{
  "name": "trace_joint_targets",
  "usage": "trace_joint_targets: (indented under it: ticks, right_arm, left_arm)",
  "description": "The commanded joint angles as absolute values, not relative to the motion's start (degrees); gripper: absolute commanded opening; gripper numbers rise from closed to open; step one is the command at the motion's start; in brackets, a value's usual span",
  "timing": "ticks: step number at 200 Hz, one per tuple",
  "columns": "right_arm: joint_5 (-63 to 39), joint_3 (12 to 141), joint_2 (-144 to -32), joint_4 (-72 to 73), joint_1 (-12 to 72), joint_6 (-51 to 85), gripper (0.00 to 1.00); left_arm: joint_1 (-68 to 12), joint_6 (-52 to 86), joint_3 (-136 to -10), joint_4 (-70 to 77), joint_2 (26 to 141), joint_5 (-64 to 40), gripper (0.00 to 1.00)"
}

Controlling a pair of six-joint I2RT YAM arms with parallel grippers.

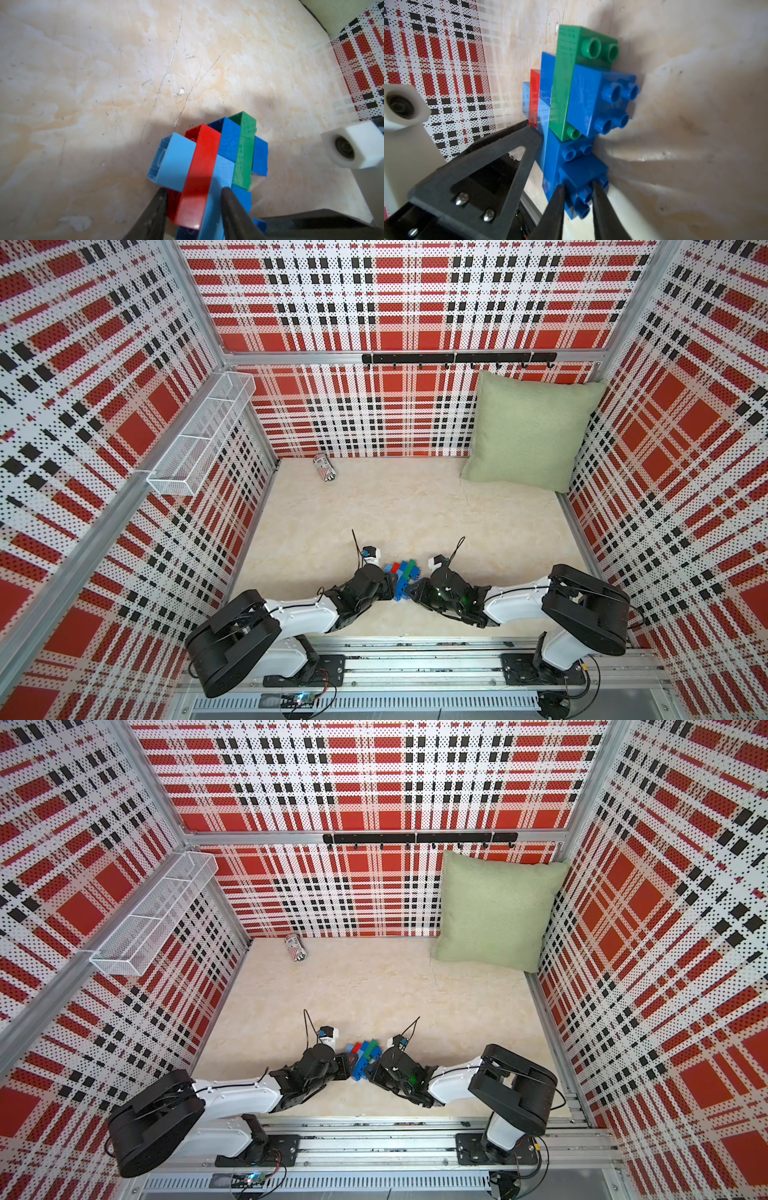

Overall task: Assemble a heart with lego
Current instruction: Assemble the lego brick with the lego brick.

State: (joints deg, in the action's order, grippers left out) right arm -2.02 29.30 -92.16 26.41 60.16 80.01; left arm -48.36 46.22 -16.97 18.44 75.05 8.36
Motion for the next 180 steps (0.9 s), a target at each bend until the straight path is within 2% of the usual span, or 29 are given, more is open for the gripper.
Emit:
trace_joint_targets:
  ticks: [1, 50, 77, 136, 180]
  right_arm:
    - [-3.09, 33.67, -93.17, 27.62, 62.39, 78.03, 0.25]
    - [-2.32, 34.52, -94.16, 25.39, 62.76, 76.41, 0.26]
    - [0.97, 37.93, -92.93, 15.64, 64.72, 73.78, 0.27]
    - [2.39, 31.93, -90.52, 28.05, 63.53, 84.29, 0.28]
    - [8.68, 30.32, -87.95, 22.79, 63.02, 88.83, 0.29]
  left_arm:
    - [-54.89, 51.27, -17.24, 22.37, 75.15, -4.92, 0.46]
    - [-57.44, 54.33, -18.68, 23.47, 77.55, -0.98, 0.46]
    - [-57.3, 54.52, -18.98, 23.14, 77.94, -0.43, 0.46]
    - [-59.36, 56.38, -17.91, 23.27, 75.24, 1.03, 0.46]
    - [-59.76, 57.73, -15.04, 24.5, 73.71, 0.88, 0.46]
